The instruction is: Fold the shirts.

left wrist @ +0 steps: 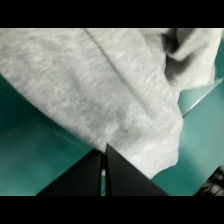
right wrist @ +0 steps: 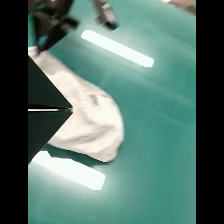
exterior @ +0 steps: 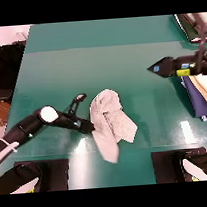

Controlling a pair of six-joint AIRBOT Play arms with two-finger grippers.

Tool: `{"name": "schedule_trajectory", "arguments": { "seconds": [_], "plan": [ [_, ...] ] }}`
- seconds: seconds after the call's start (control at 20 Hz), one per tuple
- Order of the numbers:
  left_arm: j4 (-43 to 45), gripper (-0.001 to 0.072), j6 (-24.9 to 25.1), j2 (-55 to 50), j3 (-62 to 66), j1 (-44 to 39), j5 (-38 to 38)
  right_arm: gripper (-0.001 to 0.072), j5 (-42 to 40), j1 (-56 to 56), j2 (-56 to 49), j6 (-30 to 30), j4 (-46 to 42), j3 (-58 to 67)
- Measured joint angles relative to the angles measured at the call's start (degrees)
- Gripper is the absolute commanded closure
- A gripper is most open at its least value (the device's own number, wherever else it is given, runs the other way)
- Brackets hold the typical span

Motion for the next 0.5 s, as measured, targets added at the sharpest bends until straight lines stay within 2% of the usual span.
{"name": "schedule_trajectory", "arguments": {
  "seconds": [0.05, 0.1, 0.3, 0.5],
  "plan": [
    [2.29, 0.0687, 0.0, 0.83, 1.99, 1.86, -2.49, 0.0251, 1.6, 1.44, -1.29, 0.09, -1.66, -0.15],
    [4.72, 0.0687, 0.02, 1.55, 4.04, 3.76, -5.35, 0.0202, 2.82, 3.15, -2.91, 0.26, -3.19, -0.66],
    [10.99, 0.0687, 0.04, 3.17, 9.99, 8.72, -13.03, 0.0202, 4.39, 11.47, -10.14, 0.61, -5.81, -6.12],
    [13.55, 0.0687, 0.07, 3.56, 11.93, 10.29, -15.47, 0.0202, -0.44, 21.79, -16.7, -0.74, -4.7, -12.11]
  ]
}}
